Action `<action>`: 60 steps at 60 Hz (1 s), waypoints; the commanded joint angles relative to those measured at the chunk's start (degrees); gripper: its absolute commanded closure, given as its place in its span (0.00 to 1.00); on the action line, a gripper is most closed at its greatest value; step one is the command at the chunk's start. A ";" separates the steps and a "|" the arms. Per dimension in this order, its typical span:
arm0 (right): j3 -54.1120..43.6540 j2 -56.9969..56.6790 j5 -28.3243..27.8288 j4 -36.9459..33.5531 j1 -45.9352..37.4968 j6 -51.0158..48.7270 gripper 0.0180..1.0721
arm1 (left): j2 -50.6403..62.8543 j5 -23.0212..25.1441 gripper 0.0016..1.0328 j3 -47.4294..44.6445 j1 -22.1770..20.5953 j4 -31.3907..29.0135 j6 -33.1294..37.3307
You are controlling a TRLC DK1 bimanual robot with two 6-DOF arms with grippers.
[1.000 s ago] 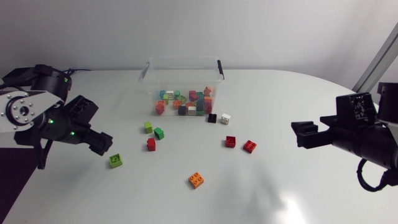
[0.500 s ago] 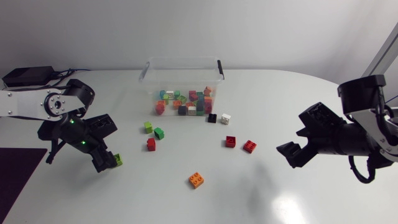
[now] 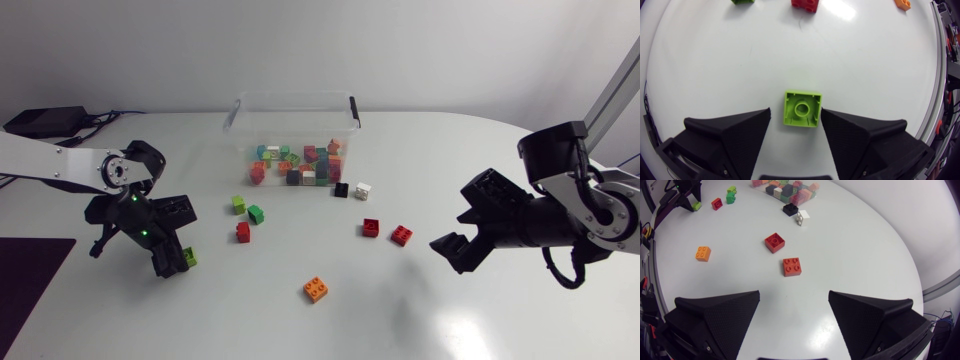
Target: Place the duplo bricks in the container
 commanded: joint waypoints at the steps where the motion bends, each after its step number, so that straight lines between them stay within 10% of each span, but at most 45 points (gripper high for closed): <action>1: 1.48 1.93 -0.14 1.43 0.43 -1.44 0.08 | 1.95 0.74 0.43 1.33 -0.22 -0.20 2.21; 12: 2.18 5.45 -0.31 3.01 1.04 -2.14 0.11 | 3.62 5.13 0.71 3.26 -0.74 -4.42 3.97; 60: 18.53 34.54 -1.89 1.26 4.29 -5.92 0.27 | -13.17 17.26 0.72 13.99 -1.36 -17.51 1.34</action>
